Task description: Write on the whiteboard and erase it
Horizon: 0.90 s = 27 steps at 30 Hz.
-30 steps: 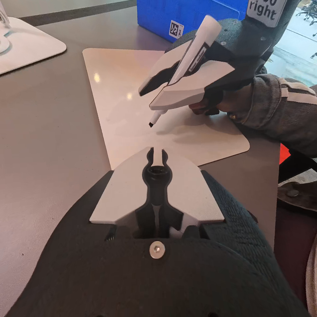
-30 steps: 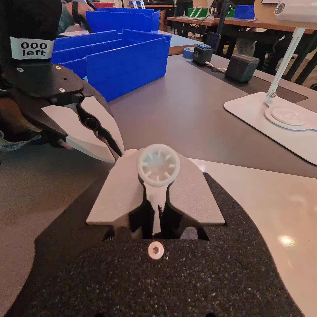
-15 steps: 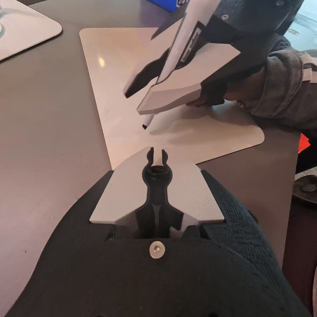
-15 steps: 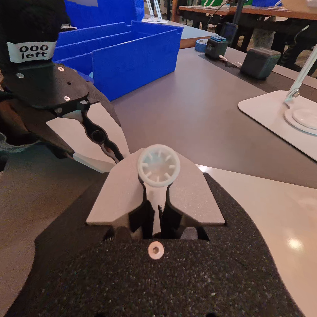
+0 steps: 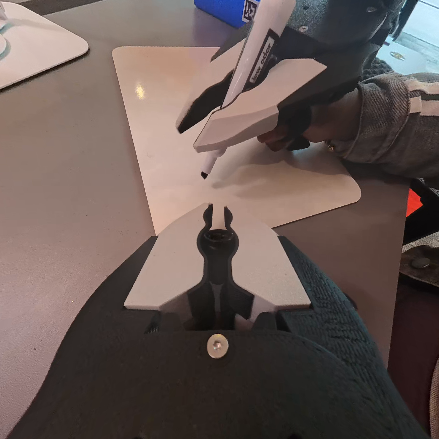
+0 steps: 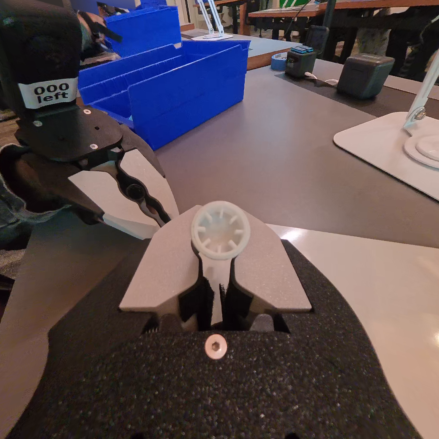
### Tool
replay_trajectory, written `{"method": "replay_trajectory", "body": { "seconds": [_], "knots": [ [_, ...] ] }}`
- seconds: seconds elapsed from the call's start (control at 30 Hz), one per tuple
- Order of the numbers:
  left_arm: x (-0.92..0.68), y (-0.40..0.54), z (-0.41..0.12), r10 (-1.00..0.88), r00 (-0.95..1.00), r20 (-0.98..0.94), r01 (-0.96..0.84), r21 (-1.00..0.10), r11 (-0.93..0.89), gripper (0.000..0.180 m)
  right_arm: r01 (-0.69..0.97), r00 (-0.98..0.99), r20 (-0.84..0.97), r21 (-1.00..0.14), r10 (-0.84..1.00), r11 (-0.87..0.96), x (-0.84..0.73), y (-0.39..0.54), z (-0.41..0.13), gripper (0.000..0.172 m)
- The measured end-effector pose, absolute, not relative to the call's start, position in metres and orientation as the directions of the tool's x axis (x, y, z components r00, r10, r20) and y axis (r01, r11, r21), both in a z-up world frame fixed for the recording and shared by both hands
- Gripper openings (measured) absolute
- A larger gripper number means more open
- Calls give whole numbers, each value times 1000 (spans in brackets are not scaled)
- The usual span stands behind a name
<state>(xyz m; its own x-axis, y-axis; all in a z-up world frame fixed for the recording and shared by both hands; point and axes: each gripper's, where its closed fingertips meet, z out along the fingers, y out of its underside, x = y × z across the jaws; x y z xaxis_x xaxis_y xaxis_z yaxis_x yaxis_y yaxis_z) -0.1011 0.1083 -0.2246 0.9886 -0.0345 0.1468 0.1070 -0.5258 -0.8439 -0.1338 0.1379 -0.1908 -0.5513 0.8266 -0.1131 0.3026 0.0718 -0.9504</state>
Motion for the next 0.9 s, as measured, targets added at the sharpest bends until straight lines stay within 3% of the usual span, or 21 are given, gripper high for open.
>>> {"method": "replay_trajectory", "body": {
  "seconds": [0.9],
  "knots": [
    [-103, 107, -221, -28, 985, 170, 134, -854, -502, 10, 320, -549, 56, -908, 834, 272, -139, 137, -208, 18]
  ]
}}
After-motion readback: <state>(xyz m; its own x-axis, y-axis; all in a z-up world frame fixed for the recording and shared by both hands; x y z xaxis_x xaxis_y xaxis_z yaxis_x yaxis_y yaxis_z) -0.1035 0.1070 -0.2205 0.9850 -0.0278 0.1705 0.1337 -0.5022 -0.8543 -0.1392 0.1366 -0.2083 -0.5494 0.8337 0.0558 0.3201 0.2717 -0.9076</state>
